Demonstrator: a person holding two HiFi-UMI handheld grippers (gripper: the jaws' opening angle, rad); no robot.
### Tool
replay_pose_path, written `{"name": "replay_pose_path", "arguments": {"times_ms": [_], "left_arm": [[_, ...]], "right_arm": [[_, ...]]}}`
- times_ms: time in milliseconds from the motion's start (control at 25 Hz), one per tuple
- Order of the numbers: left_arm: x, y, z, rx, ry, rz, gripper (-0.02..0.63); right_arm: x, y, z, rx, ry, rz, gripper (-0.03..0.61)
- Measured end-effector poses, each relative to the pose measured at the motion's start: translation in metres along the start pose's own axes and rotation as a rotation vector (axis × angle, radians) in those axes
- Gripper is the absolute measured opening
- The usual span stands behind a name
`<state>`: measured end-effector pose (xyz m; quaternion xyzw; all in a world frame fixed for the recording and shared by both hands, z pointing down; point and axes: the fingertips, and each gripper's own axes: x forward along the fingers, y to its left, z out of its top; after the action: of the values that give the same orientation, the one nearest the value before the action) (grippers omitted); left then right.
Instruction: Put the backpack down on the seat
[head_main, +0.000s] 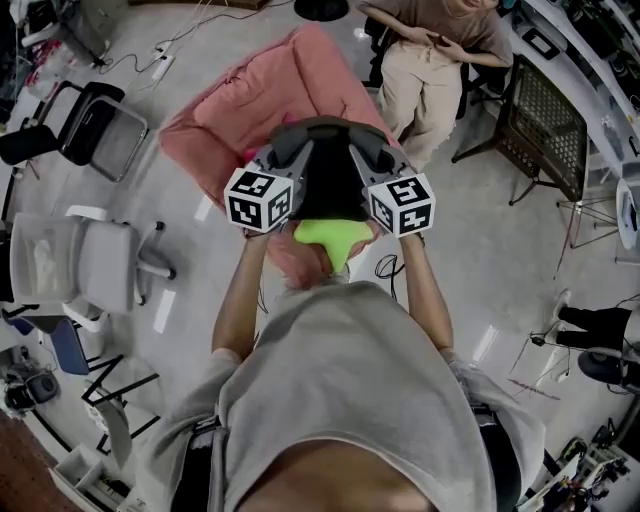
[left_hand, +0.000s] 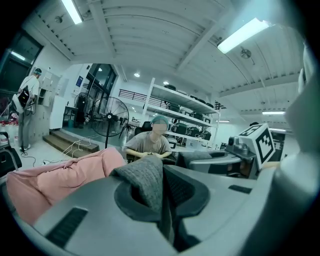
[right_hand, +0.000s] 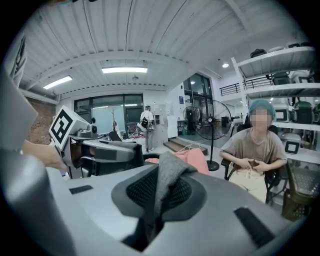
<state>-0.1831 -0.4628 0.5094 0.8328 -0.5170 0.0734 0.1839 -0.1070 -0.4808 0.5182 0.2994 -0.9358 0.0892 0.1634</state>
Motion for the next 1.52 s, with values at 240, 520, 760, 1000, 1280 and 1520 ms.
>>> {"name": "replay_pose_path", "arguments": {"times_ms": [240,520,760,1000,1280,1520], "left_arm": [[0.006,0.030,-0.015,-0.016,0.016,-0.008,0.032],[0.022,0.049,-0.023,-0.029,0.049,-0.036,0.032],[0.047,0.067,-0.019,-0.036,0.069,-0.052,0.032],[0.066,0.079,-0.025,-0.070,0.085,-0.071,0.032],[0.090,0.089,-0.035,-0.108,0.122,-0.087,0.032],[0.102,0.093,-0.047,-0.145,0.170,-0.114,0.034]], "right_arm": [[0.030,0.005,-0.010,0.011,0.019,-0.006,0.028],[0.055,-0.006,-0.017,0.039,0.050,-0.021,0.028],[0.075,-0.027,-0.018,0.044,0.063,-0.024,0.029],[0.096,-0.046,-0.024,0.060,0.081,-0.031,0.032],[0.117,-0.070,-0.030,0.061,0.106,-0.033,0.037],[0.130,-0.083,-0.044,0.080,0.135,-0.041,0.048]]}}
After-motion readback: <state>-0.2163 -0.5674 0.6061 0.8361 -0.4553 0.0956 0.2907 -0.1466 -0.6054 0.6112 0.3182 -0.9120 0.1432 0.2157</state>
